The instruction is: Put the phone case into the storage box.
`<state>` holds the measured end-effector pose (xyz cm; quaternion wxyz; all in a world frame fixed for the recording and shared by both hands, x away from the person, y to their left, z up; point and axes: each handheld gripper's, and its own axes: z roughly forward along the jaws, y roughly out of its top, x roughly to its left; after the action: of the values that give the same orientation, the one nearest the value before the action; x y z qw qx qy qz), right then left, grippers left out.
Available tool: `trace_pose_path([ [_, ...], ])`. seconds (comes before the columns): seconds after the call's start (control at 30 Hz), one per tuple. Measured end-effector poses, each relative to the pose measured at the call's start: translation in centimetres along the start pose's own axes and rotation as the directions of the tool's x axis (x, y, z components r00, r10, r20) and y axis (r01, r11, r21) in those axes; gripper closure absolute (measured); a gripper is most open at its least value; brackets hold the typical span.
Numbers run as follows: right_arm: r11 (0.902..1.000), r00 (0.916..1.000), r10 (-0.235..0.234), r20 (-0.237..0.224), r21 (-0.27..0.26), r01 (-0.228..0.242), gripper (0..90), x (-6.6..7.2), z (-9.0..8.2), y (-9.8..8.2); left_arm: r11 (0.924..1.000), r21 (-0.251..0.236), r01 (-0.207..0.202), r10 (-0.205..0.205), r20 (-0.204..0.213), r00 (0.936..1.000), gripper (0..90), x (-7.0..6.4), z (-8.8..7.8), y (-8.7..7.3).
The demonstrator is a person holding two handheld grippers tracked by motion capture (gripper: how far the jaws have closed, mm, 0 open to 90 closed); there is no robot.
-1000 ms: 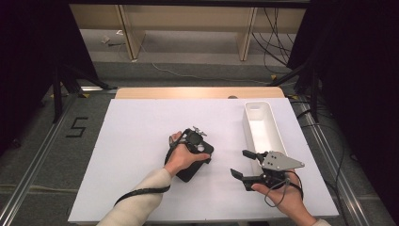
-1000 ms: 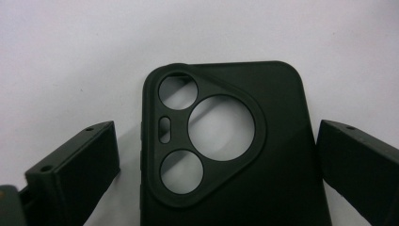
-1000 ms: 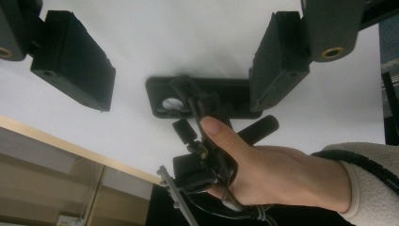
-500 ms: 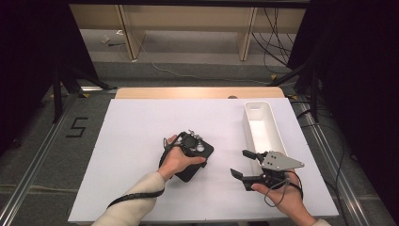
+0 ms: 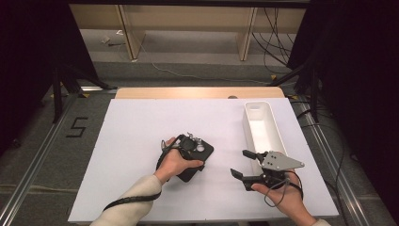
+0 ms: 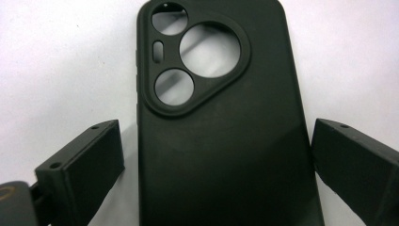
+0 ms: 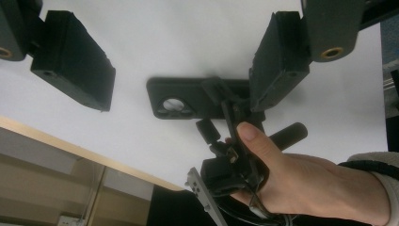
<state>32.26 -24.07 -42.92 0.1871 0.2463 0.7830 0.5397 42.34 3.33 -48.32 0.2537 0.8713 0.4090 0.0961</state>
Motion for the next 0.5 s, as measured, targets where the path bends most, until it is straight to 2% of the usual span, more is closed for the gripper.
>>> trace_pose_path([
  [0.07,1.0000,1.0000,0.000,0.000,0.000,0.000,24.1,0.00,0.02,-0.01,0.9999,0.005,-0.011,0.011,0.001,0.9999,4.3,-0.07,-0.05,-0.03],
  [0.5,1.0000,1.0000,0.000,0.001,0.001,0.000,24.1,-0.01,0.02,-0.02,0.9996,0.021,-0.020,0.020,-0.013,0.9997,10.5,-0.51,-0.34,0.06],
])
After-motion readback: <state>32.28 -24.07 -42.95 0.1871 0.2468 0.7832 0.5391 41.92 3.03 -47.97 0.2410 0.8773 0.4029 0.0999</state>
